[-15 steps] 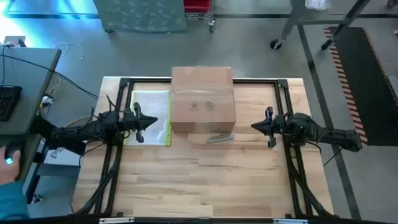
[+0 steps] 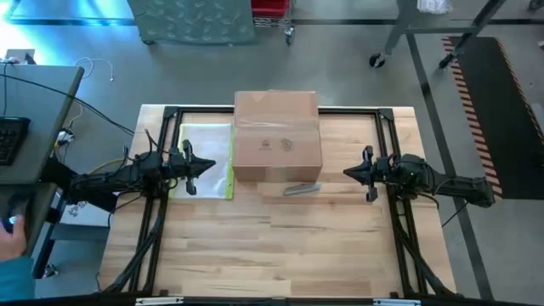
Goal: Unpack boxes
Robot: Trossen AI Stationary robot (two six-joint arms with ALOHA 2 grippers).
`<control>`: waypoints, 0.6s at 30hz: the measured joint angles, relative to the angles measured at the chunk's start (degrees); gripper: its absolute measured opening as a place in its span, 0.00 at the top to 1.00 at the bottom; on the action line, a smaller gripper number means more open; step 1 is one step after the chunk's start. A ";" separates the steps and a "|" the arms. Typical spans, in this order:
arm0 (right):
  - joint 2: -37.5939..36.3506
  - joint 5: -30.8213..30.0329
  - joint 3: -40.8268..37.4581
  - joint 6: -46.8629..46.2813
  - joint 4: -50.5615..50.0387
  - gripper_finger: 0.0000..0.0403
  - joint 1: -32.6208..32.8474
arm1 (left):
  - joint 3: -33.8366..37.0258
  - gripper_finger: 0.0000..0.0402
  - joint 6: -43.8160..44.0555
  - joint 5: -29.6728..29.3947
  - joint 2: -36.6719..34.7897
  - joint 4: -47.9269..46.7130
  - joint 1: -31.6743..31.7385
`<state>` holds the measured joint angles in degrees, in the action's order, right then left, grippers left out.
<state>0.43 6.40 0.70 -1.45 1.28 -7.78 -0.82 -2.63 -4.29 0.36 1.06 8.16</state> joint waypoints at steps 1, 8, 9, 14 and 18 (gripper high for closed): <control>0.00 0.00 0.01 0.00 0.00 1.00 -0.01 | 0.00 1.00 0.00 0.00 0.00 0.00 0.00; 0.00 -0.01 -0.01 0.00 0.00 1.00 0.00 | 0.00 1.00 0.00 0.00 -0.02 0.00 0.00; 0.00 -0.01 -0.01 0.00 0.00 1.00 0.01 | 0.00 1.00 0.00 0.00 -0.01 0.02 0.00; 0.00 -0.01 0.01 0.00 0.00 1.00 -0.01 | 0.00 1.00 0.00 0.00 -0.02 0.00 0.00; 0.00 -0.20 -0.01 0.59 0.30 1.00 0.00 | 0.00 1.00 0.00 0.02 0.00 0.00 0.00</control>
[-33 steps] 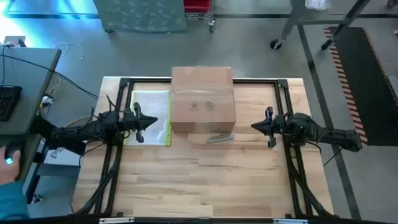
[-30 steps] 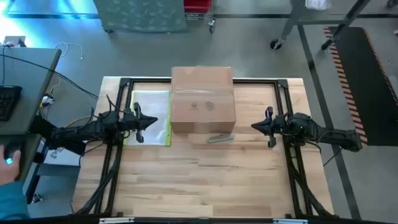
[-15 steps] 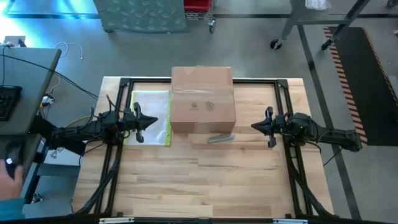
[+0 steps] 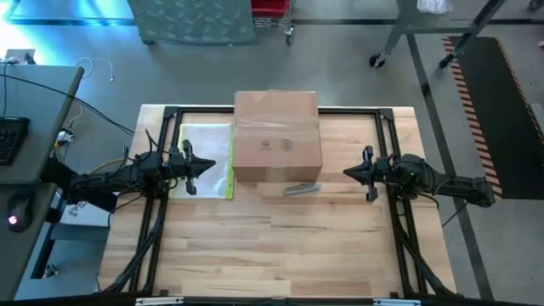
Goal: Unpack boxes
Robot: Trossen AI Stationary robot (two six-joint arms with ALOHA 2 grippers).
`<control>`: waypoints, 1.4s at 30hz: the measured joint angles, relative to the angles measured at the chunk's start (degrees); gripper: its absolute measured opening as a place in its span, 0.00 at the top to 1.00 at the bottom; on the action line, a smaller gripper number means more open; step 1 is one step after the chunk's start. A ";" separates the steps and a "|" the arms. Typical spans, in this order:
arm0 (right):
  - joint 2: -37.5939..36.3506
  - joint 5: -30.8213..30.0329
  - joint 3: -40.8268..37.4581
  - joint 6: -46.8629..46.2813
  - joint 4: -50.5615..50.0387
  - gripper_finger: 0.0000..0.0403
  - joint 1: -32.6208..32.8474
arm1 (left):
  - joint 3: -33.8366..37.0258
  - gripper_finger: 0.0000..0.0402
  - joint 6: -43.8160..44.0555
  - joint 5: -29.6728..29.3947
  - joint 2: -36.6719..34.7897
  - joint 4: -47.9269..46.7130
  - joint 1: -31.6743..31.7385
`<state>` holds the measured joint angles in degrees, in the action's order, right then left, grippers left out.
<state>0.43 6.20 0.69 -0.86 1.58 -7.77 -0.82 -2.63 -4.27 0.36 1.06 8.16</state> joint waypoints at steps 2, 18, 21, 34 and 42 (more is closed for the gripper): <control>0.00 0.08 -0.02 0.08 2.19 1.00 -0.01 | -0.01 1.00 0.00 0.00 0.00 0.00 0.00; 13.02 -1.22 -0.13 -22.64 36.68 1.00 9.78 | -0.02 1.00 0.00 0.00 0.00 0.02 0.00; 22.91 -11.45 -0.13 -22.69 43.88 1.00 15.20 | -0.02 1.00 0.00 -0.01 0.00 0.00 0.00; 58.65 -18.03 17.58 -21.13 36.71 1.00 20.56 | -0.02 1.00 0.00 0.00 0.00 0.00 0.00; 76.48 -16.88 41.42 -27.17 -5.87 0.87 19.78 | -0.02 1.00 0.01 -0.02 0.00 0.04 -0.01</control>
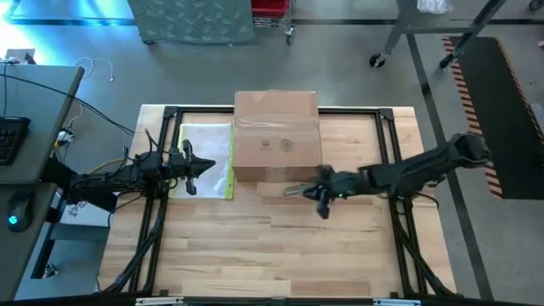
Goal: Unpack boxes
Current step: Prepare the silver cutter sliding the blade
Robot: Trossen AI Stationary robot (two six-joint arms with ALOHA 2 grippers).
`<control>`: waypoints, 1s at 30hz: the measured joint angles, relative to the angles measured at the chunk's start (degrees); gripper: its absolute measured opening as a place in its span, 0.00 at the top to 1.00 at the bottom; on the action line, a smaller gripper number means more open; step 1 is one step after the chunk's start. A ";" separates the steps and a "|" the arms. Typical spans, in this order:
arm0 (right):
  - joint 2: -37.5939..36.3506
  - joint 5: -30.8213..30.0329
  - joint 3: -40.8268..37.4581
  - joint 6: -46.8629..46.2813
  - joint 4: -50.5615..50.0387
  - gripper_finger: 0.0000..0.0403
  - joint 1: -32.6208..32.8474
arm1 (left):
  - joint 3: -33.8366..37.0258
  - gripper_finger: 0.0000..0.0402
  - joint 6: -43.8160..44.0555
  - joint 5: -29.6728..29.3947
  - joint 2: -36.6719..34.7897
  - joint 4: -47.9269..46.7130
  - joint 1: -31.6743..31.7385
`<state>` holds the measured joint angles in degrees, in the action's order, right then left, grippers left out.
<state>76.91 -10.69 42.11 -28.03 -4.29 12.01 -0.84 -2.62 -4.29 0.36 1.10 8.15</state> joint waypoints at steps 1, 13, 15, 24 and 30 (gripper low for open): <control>2.64 -0.22 2.29 -0.03 -1.58 0.85 0.00 | 0.00 1.00 -0.01 0.01 0.00 -0.01 0.01; 31.65 -11.88 28.24 -6.41 -25.99 0.83 -0.83 | 0.00 1.00 3.65 0.01 0.00 0.03 0.01; 34.37 -12.82 30.53 -9.24 -30.22 0.83 -1.09 | 0.00 1.00 5.41 0.02 0.00 0.04 0.01; 37.48 -1.99 31.53 -11.26 -33.95 0.84 0.54 | 0.00 1.00 7.53 0.04 0.00 0.01 0.01; 30.16 -0.87 31.49 -14.10 -39.83 0.84 8.33 | 0.00 1.00 8.14 0.11 0.00 0.02 0.01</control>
<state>107.07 -11.56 73.60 -42.13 -44.12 20.34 -0.84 5.52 -4.19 0.36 1.13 8.16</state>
